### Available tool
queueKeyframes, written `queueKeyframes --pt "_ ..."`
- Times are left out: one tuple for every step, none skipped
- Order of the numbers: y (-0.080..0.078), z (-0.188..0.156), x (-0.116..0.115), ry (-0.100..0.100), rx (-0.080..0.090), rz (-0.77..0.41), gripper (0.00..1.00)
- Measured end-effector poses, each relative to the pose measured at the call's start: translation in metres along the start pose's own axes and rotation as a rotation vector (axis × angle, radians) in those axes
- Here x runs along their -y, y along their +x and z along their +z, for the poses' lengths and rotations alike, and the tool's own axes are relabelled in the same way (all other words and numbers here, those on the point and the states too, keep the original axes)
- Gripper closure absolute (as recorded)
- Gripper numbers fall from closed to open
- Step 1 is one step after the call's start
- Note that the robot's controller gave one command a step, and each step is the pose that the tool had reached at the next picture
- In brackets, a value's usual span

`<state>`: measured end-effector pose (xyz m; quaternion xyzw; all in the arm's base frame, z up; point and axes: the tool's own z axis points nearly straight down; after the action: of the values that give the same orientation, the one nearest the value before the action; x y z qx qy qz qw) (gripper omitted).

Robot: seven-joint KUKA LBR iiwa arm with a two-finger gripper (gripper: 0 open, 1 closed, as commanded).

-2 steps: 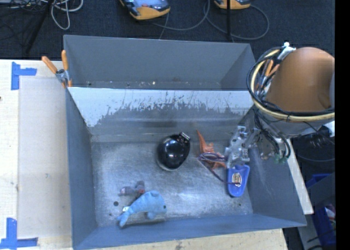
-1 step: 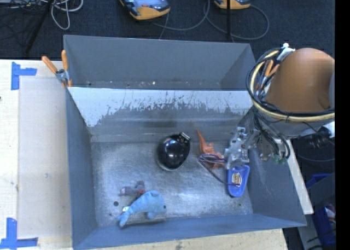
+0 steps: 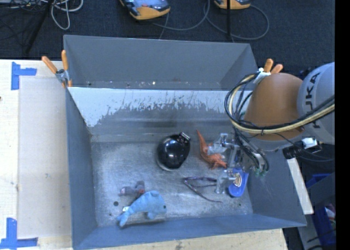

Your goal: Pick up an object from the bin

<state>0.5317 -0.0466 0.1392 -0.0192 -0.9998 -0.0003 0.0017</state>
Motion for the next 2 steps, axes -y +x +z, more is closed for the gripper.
queueKeyframes --pt "-0.001 -0.001 0.0 0.0 0.002 0.0 0.0" --pt "-0.004 0.042 -0.004 0.001 0.009 -0.038 0.0"
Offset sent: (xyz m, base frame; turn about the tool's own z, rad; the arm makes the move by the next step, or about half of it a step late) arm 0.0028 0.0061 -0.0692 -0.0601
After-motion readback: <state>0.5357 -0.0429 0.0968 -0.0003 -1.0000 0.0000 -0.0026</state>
